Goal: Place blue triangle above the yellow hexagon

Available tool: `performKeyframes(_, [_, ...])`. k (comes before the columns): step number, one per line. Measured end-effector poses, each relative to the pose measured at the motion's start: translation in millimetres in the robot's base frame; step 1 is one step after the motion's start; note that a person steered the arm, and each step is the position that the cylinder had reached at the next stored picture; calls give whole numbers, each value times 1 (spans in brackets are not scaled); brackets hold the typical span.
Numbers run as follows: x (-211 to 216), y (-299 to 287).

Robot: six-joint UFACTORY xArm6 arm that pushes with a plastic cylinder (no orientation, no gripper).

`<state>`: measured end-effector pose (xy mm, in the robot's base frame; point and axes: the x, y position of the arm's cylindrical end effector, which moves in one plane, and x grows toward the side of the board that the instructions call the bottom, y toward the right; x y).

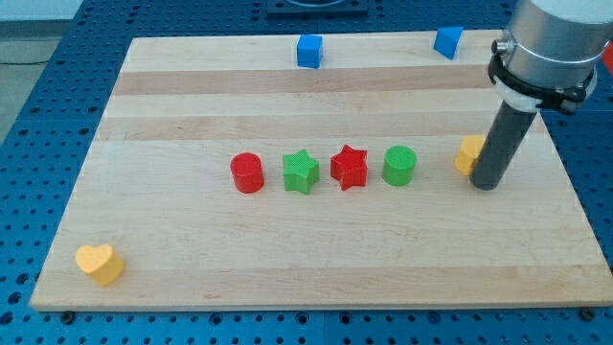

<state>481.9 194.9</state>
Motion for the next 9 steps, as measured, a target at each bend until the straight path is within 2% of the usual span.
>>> performKeyframes(1, [-1,44])
performKeyframes(2, [-33,73])
performKeyframes(5, [-234,78])
performKeyframes(6, [-288,61])
performKeyframes(7, [-291,31])
performKeyframes(9, [-241,12])
